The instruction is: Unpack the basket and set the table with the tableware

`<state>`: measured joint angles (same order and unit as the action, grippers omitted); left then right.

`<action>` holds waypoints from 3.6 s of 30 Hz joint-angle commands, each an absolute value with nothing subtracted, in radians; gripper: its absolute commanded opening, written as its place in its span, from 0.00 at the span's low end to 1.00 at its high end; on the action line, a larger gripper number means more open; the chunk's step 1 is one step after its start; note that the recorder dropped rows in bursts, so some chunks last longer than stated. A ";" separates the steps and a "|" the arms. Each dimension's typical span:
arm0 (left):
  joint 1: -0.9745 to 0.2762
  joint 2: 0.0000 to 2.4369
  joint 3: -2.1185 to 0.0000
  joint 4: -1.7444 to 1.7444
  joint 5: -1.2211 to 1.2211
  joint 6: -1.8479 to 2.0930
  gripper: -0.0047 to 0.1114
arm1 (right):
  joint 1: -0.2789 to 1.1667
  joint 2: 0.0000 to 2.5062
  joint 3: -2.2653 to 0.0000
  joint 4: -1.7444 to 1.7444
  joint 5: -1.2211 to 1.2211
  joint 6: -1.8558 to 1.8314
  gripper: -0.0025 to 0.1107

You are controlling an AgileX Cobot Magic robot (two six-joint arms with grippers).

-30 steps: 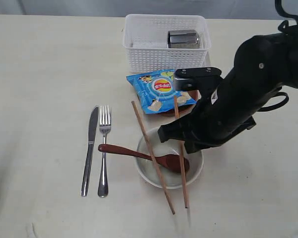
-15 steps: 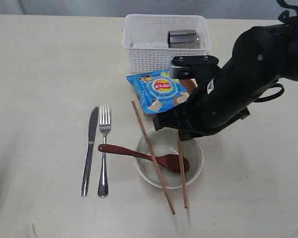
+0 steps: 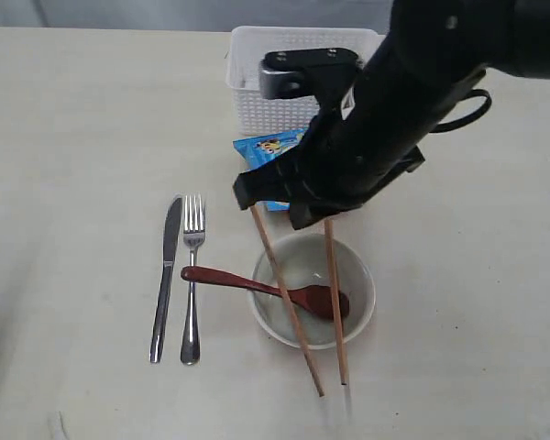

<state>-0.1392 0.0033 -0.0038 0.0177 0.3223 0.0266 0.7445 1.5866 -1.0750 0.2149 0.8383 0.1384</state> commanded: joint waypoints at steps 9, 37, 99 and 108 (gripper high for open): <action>-0.138 0.000 0.000 0.014 0.320 0.030 0.04 | 0.845 1.711 -1.152 0.133 1.000 0.274 0.39; -0.138 0.000 0.000 0.018 0.320 0.030 0.04 | 0.876 1.766 -1.188 0.104 0.962 0.290 0.38; -0.138 0.000 0.000 0.018 0.320 0.030 0.04 | 0.880 1.819 -1.225 0.030 1.003 0.530 0.02; -0.138 0.000 0.000 0.018 0.320 0.030 0.04 | 0.880 1.819 -1.242 0.077 1.057 0.515 0.02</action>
<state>-0.1392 0.0033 -0.0038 0.0177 0.3223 0.0266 0.8797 1.8283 -1.2374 0.0700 1.0208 0.5242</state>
